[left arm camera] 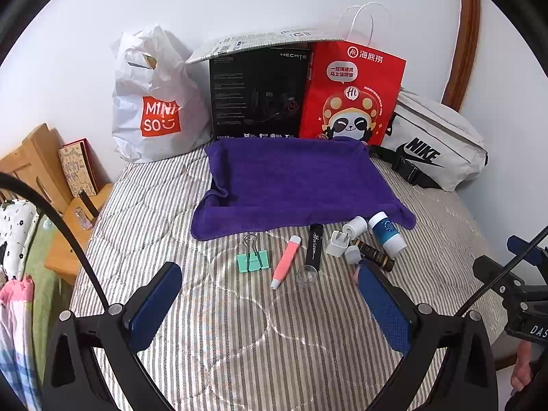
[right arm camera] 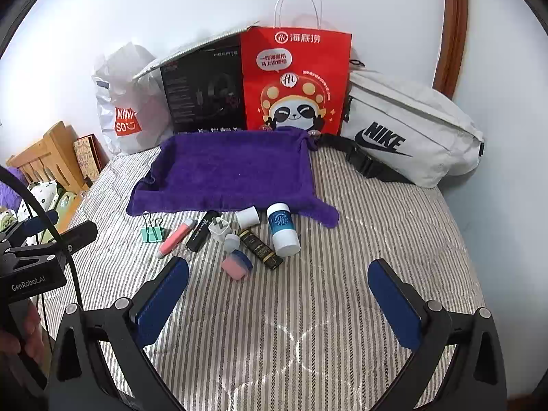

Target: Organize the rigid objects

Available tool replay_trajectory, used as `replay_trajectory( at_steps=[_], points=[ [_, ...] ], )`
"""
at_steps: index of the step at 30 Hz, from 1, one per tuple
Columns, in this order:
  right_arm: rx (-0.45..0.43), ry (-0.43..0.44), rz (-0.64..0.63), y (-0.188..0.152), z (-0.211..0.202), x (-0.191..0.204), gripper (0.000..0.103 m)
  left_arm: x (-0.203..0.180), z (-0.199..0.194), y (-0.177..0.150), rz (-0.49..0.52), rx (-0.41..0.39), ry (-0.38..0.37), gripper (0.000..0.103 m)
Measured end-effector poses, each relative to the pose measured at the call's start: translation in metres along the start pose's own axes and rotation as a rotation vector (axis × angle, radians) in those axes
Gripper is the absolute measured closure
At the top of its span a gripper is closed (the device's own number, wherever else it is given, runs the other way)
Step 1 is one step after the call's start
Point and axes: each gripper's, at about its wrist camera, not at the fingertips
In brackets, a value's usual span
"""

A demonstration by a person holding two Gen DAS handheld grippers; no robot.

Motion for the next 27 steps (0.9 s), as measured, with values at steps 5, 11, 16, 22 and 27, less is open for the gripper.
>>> replay_trajectory(
  at_steps=[5, 11, 16, 22, 27],
  points=[
    [-0.008, 0.002, 0.003, -0.001, -0.004, -0.001, 0.0, 0.001, 0.002, 0.001, 0.004, 0.014, 0.003, 0.0],
    [-0.013, 0.006, 0.0, 0.0, -0.007, 0.0, 0.0, 0.002, -0.002, 0.003, 0.005, 0.007, 0.011, 0.0],
    [-0.019, 0.0, -0.019, 0.0, -0.01, 0.004, 0.0, 0.002, -0.003, 0.001, 0.003, 0.004, 0.013, 0.0],
    [-0.026, 0.0, -0.015, 0.002, -0.013, 0.004, 0.0, 0.0, -0.005, 0.002, 0.017, 0.004, 0.01, 0.0],
    [-0.033, 0.005, -0.014, 0.002, -0.016, 0.004, 0.0, -0.001, -0.006, 0.004, 0.017, 0.006, 0.014, 0.0]
  ],
)
Point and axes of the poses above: each gripper's, at about its wrist camera, not at the fingertips, and z roughly the way its jaws point, x to its left, y to its top
